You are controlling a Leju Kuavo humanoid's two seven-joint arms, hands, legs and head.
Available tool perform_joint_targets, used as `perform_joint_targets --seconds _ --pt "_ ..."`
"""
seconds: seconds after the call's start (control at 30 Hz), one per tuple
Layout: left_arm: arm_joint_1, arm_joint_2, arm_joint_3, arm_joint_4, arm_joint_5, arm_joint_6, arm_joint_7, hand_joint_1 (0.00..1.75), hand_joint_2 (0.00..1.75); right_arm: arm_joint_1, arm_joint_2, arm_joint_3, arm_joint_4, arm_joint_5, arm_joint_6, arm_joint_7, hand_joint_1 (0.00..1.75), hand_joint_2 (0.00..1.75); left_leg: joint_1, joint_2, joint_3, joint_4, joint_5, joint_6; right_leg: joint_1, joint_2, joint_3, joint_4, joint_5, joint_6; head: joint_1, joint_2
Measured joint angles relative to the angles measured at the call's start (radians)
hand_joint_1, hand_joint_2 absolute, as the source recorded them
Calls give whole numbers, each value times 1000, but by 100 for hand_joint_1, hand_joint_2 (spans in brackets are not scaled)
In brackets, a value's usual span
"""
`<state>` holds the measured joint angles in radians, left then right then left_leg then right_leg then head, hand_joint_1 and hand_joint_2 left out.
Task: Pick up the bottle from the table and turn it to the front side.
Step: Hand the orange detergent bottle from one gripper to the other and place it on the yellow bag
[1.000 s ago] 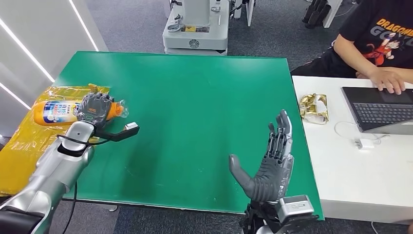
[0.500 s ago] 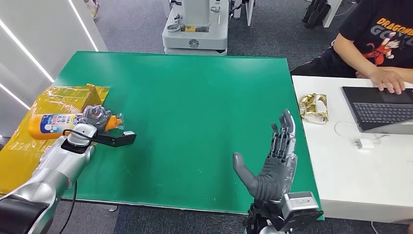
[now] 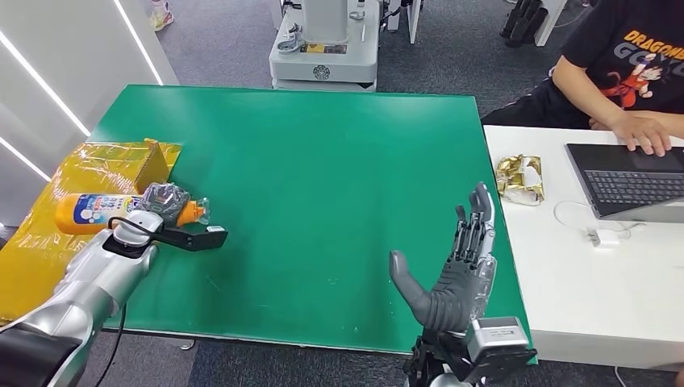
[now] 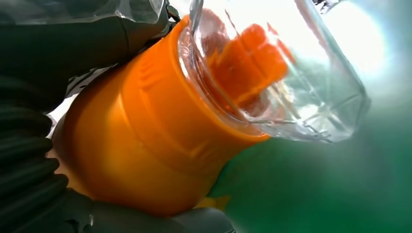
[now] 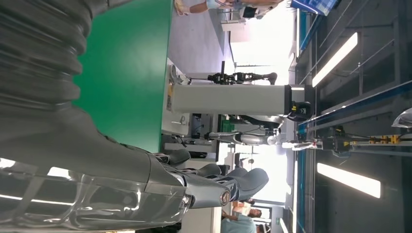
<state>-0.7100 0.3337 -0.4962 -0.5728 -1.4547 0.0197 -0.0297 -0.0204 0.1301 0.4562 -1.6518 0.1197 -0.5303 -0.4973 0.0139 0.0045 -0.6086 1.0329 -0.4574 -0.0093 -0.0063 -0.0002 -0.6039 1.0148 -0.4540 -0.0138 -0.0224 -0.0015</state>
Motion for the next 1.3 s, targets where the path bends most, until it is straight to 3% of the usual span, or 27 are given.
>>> perform_joint_targets --seconds 0.1,0.13,0.23,0.27,0.5,0.87,1.3 --pt "10 -4 -9 0 15 2 -10 175 175 0 0 0 0 0 -1 3 0 175 0 0 0 0 0 0 0 0 0 0 0 0 0 0" --pt "12 -5 -12 -1 19 2 -12 167 175 0 0 0 0 0 -2 4 0 175 0 0 0 0 0 0 0 0 0 0 0 0 0 0" --pt "13 -6 -19 -2 27 3 -15 37 175 0 0 0 0 0 -3 5 0 175 0 -1 0 0 0 0 0 -1 0 0 0 0 0 0" --pt "15 -6 -22 -3 33 5 -17 0 175 0 0 0 0 0 -3 5 0 175 0 -1 0 0 0 0 0 -1 0 0 0 0 0 0" --pt "36 19 -28 -36 98 -11 -32 0 175 0 0 2 0 -10 4 11 0 175 0 0 1 0 0 0 0 0 1 0 0 0 0 0" --pt "116 96 -28 -135 141 0 -9 0 175 -8 0 10 11 -28 21 12 0 175 0 0 2 -1 0 0 0 -1 2 1 -1 -1 0 0" --pt "157 126 -26 -184 162 -4 1 0 175 -10 0 12 18 -30 21 12 0 175 0 1 5 -2 -1 -1 0 0 5 1 -1 -1 0 0"
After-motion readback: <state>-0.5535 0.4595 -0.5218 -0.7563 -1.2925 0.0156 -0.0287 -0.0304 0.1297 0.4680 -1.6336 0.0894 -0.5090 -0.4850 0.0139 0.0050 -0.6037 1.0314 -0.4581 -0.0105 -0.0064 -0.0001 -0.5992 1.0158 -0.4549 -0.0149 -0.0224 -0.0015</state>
